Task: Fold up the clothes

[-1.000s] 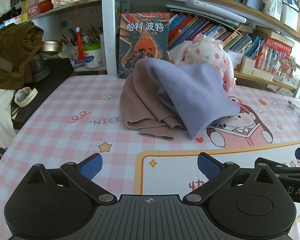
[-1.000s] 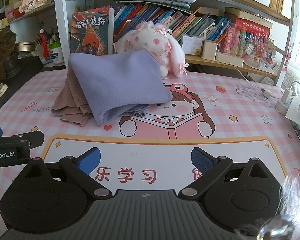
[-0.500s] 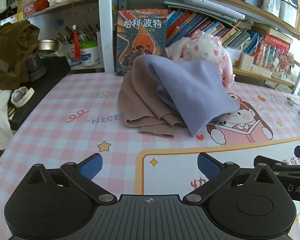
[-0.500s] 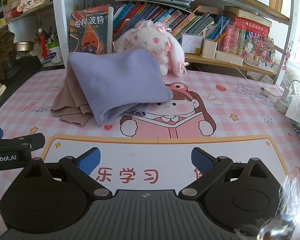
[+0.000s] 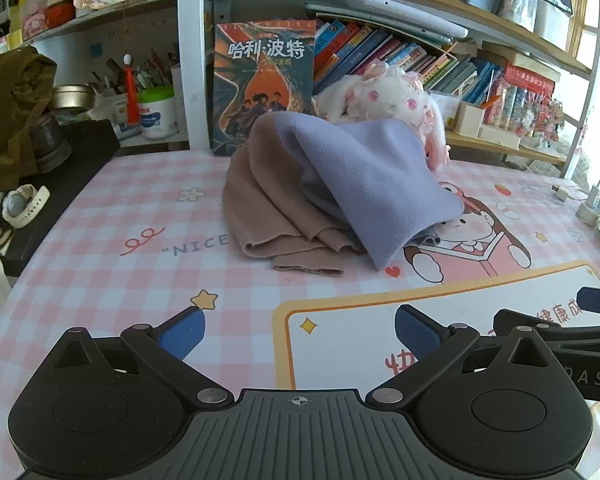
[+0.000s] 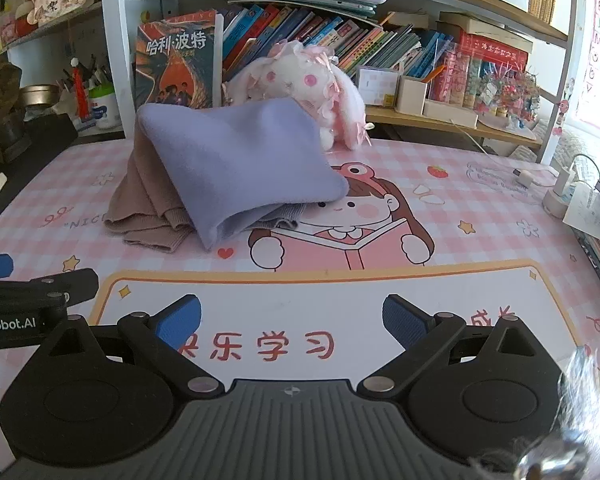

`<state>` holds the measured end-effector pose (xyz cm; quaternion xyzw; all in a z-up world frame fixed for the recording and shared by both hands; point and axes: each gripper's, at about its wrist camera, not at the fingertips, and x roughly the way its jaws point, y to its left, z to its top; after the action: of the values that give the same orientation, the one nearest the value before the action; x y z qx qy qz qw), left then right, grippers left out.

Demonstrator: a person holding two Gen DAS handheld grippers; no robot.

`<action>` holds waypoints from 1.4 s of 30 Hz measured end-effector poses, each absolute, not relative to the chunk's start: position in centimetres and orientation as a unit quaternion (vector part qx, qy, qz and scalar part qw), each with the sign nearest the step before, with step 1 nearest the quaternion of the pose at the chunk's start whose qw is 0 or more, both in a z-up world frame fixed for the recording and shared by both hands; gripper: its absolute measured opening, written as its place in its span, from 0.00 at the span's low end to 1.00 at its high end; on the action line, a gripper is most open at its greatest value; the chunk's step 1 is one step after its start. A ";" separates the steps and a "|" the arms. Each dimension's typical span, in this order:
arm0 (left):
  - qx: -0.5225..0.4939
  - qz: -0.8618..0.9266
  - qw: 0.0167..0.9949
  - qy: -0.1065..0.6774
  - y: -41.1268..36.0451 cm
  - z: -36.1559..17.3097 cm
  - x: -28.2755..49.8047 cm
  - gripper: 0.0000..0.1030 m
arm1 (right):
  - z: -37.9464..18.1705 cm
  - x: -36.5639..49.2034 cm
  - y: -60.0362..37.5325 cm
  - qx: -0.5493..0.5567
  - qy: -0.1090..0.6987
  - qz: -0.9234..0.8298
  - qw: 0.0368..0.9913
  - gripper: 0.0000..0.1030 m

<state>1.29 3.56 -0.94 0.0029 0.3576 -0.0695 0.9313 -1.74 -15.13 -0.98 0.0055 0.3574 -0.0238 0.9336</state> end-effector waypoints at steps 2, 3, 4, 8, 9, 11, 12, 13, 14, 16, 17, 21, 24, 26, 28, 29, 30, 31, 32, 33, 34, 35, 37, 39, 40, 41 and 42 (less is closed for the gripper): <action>-0.002 -0.074 0.930 0.360 3.8 -1.1 1.4 0.99 | -1.1 -1.9 -14.9 0.004 0.359 -0.026 0.933 0.95; -0.004 -0.076 0.929 0.361 3.9 -1.2 1.4 0.99 | -1.1 -1.9 -14.8 0.003 0.360 -0.028 0.932 0.95; -0.006 -0.077 0.928 0.363 3.9 -1.3 1.5 0.99 | -1.1 -2.0 -14.7 0.002 0.361 -0.029 0.932 0.95; -0.012 -0.084 0.926 0.368 3.7 -1.6 1.8 0.99 | -1.3 -2.1 -14.6 0.001 0.365 -0.033 0.931 0.95; -0.013 -0.084 0.926 0.368 3.5 -1.6 1.8 0.99 | -1.3 -2.1 -14.7 0.002 0.365 -0.033 0.930 0.95; -0.014 -0.085 0.927 0.366 3.2 -1.6 2.0 0.99 | -1.4 -1.9 -15.1 0.005 0.366 -0.032 0.930 0.95; -0.015 -0.086 0.927 0.365 3.0 -1.6 2.0 0.99 | -1.5 -1.8 -15.3 0.006 0.367 -0.031 0.930 0.95; -0.016 -0.085 0.927 0.364 2.7 -1.6 2.1 0.99 | -1.6 -1.6 -15.6 0.007 0.367 -0.029 0.930 0.95; -0.014 -0.083 0.927 0.364 2.3 -1.6 2.1 0.99 | -1.7 -1.5 -15.8 0.008 0.368 -0.027 0.929 0.95; -0.010 -0.075 0.928 0.365 1.5 -1.6 2.2 0.99 | -1.8 -1.0 -16.5 0.009 0.369 -0.021 0.929 0.95; -0.008 -0.070 0.929 0.364 0.9 -1.7 2.3 0.99 | -2.0 -0.7 -17.0 0.010 0.370 -0.017 0.929 0.95; 0.000 -0.040 0.934 0.355 -1.4 -1.7 2.3 0.99 | -2.6 0.3 -19.1 0.014 0.374 0.007 0.927 0.95; 0.007 -0.014 0.944 0.331 -3.6 -1.6 1.8 0.99 | -2.9 1.2 -21.2 0.017 0.379 0.029 0.925 0.95; 0.014 0.000 0.948 0.319 -5.0 -1.7 1.7 0.99 | -3.1 1.7 -23.0 0.023 0.382 0.042 0.923 0.95; 0.024 0.023 0.947 0.321 -6.4 -1.9 2.1 0.99 | -3.4 2.3 -25.0 0.035 0.385 0.053 0.921 0.95; 0.029 0.034 0.945 0.323 -7.2 -2.0 2.3 0.99 | -3.5 2.6 -26.0 0.042 0.388 0.057 0.919 0.95; 0.041 0.040 0.944 0.325 -7.9 -2.1 2.7 0.99 | -3.6 3.0 -27.0 0.051 0.390 0.062 0.917 0.95; 0.055 0.045 0.943 0.326 -8.6 -2.3 3.0 0.99 | -3.9 3.4 -28.0 0.060 0.392 0.068 0.916 0.95; 0.069 0.049 0.941 0.327 -9.3 -2.4 3.3 0.99 | -4.1 3.7 -28.9 0.069 0.393 0.073 0.914 0.95; 0.086 0.054 0.938 0.331 -10.0 -2.7 3.7 0.99 | -4.4 4.1 -29.7 0.078 0.395 0.079 0.912 0.95; 0.104 0.060 0.935 0.335 -10.8 -2.9 4.2 0.99 | -4.7 4.6 -30.6 0.089 0.399 0.085 0.909 0.95; 0.114 0.064 0.932 0.338 -11.3 -3.1 4.7 0.99 | -5.0 5.0 -31.3 0.102 0.404 0.090 0.905 0.95; 0.129 0.072 0.927 0.344 -12.2 -3.6 5.5 0.99 | -5.5 5.8 -32.6 0.128 0.411 0.098 0.897 0.95; 0.141 0.082 0.926 0.341 -13.0 -3.9 6.3 0.99 | -5.8 6.7 -33.8 0.153 0.414 0.104 0.891 0.95; 0.148 0.086 0.925 0.339 -13.3 -4.0 6.8 0.99 | -5.9 7.0 -34.3 0.164 0.414 0.107 0.889 0.95; 0.159 0.089 0.924 0.335 -13.7 -4.1 7.2 0.99 | -5.9 7.4 -34.8 0.172 0.413 0.109 0.887 0.95; 0.170 0.092 0.923 0.332 -14.1 -4.2 7.7 0.98 | -5.8 7.7 -35.1 0.178 0.412 0.111 0.887 0.95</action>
<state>7.66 -14.13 -4.20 0.1704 0.3320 0.0924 0.9231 7.72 -35.10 -5.84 0.1780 0.4120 0.1105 0.8868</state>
